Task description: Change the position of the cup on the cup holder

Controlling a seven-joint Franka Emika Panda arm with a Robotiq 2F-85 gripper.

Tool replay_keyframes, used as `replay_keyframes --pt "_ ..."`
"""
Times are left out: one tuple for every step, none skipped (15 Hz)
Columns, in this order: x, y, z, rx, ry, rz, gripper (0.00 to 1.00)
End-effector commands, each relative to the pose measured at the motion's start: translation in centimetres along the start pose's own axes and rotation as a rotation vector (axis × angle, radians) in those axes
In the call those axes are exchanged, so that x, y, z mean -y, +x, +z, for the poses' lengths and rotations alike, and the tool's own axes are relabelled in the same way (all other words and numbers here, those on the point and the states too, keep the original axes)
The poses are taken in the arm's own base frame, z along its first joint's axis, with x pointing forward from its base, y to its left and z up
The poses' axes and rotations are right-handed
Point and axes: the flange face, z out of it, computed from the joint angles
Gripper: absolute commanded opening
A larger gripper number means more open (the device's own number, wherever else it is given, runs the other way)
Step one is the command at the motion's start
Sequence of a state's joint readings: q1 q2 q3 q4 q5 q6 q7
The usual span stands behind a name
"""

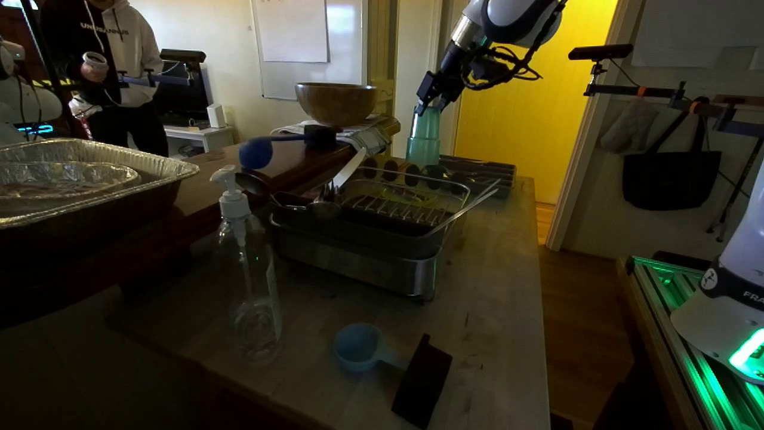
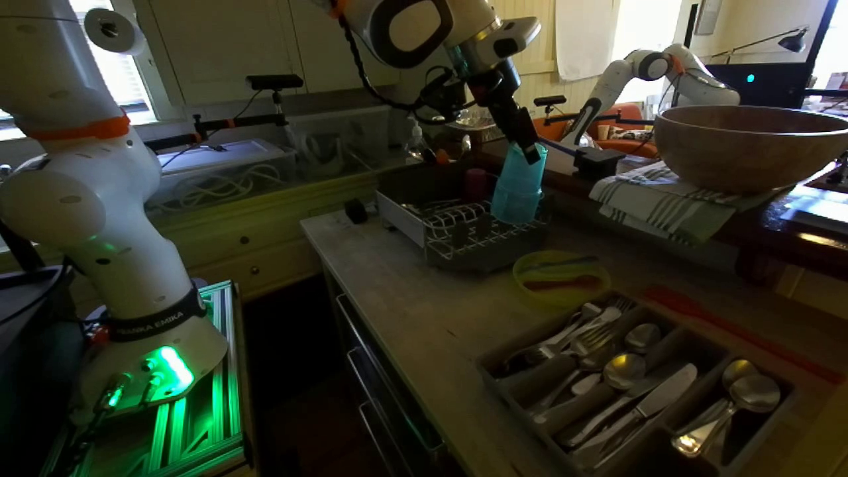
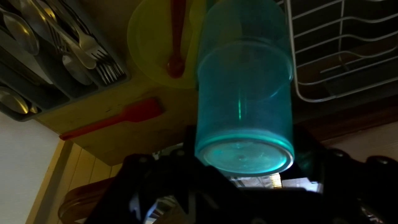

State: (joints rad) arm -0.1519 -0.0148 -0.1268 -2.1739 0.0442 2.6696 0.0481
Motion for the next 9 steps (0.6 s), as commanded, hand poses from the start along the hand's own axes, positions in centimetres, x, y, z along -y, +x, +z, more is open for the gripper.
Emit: replay_keyframes --pt "0.2 0.1 1.1 -0.022 -0.021 0.020 0.51" --pt "0.2 0.1 1.3 -0.022 -0.023 0.021 0.51" --pt "0.3 -0.1 1.5 -0.020 -0.025 0.022 0.51" --pt "0.3 -0.2 1.7 -0.017 -0.028 0.022 0.51" --pt "0.4 -0.3 1.9 -0.014 -0.031 0.021 0.51" --pt "0.4 -0.4 2.0 -0.011 -0.033 0.023 0.51" --pt "0.5 -0.5 2.1 -0.009 -0.033 0.023 0.51" --pt "0.7 -0.6 2.3 -0.006 -0.034 0.022 0.51" --pt "0.8 -0.8 2.5 -0.003 -0.035 0.021 0.51"
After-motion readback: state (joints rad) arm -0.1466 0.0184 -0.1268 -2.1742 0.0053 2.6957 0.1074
